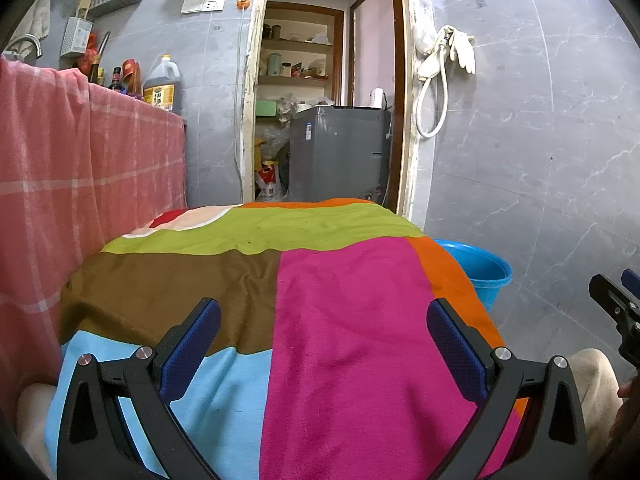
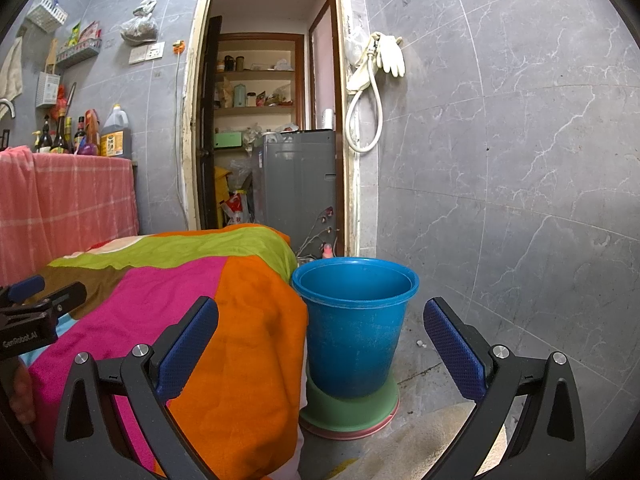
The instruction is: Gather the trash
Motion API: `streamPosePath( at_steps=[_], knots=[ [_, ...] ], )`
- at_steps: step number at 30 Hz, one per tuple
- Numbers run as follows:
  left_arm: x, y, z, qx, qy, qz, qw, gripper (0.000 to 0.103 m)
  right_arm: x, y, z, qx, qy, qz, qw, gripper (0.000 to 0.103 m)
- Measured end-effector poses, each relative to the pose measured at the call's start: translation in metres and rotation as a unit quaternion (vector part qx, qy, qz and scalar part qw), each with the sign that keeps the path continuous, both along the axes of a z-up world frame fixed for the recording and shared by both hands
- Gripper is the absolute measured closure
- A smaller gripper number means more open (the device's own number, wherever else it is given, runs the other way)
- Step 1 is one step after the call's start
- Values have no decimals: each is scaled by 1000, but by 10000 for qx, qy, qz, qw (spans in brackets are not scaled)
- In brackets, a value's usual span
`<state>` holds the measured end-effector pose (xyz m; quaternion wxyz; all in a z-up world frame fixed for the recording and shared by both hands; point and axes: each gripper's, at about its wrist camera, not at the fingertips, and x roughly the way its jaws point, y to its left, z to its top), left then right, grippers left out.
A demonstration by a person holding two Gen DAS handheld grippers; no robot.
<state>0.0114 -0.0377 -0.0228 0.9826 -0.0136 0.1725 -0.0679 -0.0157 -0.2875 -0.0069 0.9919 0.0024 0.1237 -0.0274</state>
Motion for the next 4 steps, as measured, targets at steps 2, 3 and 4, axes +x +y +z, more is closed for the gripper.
streamPosePath(
  at_steps=[2,3,4],
  knots=[
    [1,0,0,7,-8,6,10000,2,-1,0,0,3,-3,0,10000,0],
    [0,0,0,5,-7,5,10000,2,0,0,0,3,-3,-2,10000,0],
    [0,1,0,5,-4,2,10000,2,0,0,0,4,-3,-3,10000,0]
  ],
)
